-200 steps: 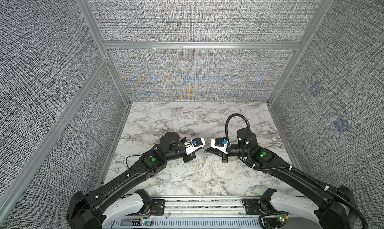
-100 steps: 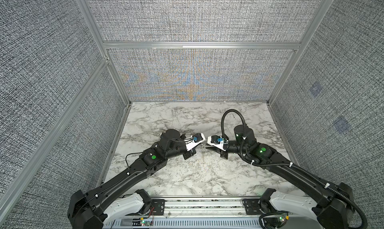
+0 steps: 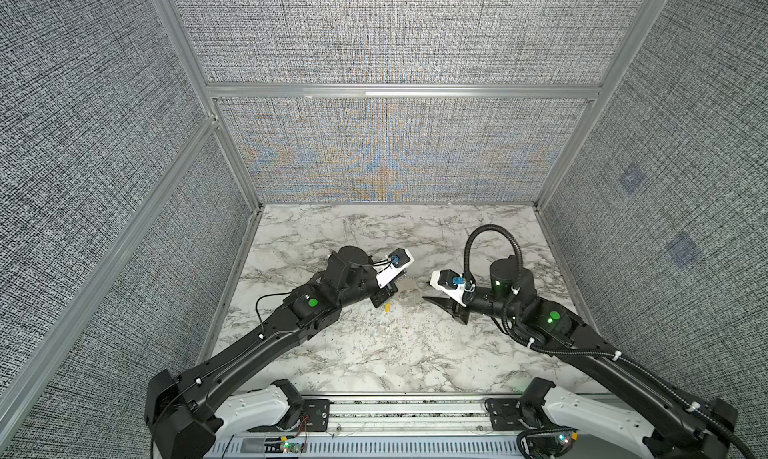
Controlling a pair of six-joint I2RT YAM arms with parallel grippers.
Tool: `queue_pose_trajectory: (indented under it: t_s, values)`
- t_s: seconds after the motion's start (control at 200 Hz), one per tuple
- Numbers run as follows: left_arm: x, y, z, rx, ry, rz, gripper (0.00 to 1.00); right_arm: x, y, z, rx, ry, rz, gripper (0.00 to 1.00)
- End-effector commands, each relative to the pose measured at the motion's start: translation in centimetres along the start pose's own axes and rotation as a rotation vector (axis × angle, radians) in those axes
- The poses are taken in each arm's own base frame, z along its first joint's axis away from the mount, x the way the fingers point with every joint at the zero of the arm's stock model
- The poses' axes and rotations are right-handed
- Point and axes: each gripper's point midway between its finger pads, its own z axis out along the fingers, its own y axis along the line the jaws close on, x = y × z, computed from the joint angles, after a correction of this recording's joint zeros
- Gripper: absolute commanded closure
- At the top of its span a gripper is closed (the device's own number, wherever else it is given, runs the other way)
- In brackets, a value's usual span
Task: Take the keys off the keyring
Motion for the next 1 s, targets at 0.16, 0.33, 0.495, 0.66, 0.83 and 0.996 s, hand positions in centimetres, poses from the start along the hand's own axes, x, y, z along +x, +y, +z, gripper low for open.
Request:
queue_pose_trajectory:
  t_s: [0.16, 0.33, 0.495, 0.66, 0.83, 0.996]
  values:
    - [-0.8, 0.2, 0.6, -0.002, 0.007, -0.08, 1.0, -1.5, -1.2, 1.4, 0.163, -0.096, 0.135, 0.67]
    - [-1.7, 0.3, 0.5, -0.011, -0.018, -0.121, 1.0, -0.9, -1.6, 2.6, 0.211, -0.059, 0.168, 0.71]
    - [-1.8, -0.2, 0.9, 0.002, -0.02, -0.144, 1.0, -0.8, -2.4, 2.9, 0.304, -0.096, 0.158, 0.73]
    - [-1.8, -0.6, 0.9, 0.009, -0.013, -0.146, 1.0, -0.8, -2.7, 3.3, 0.365, -0.089, 0.119, 0.77]
    - [-2.0, -0.7, 0.9, 0.002, -0.014, -0.152, 1.0, -1.1, -3.1, 3.3, 0.414, -0.105, 0.118, 0.78]
    - [-2.0, -0.8, 0.9, 0.002, -0.013, -0.152, 1.0, -0.9, -3.9, 2.9, 0.473, -0.091, 0.117, 0.8]
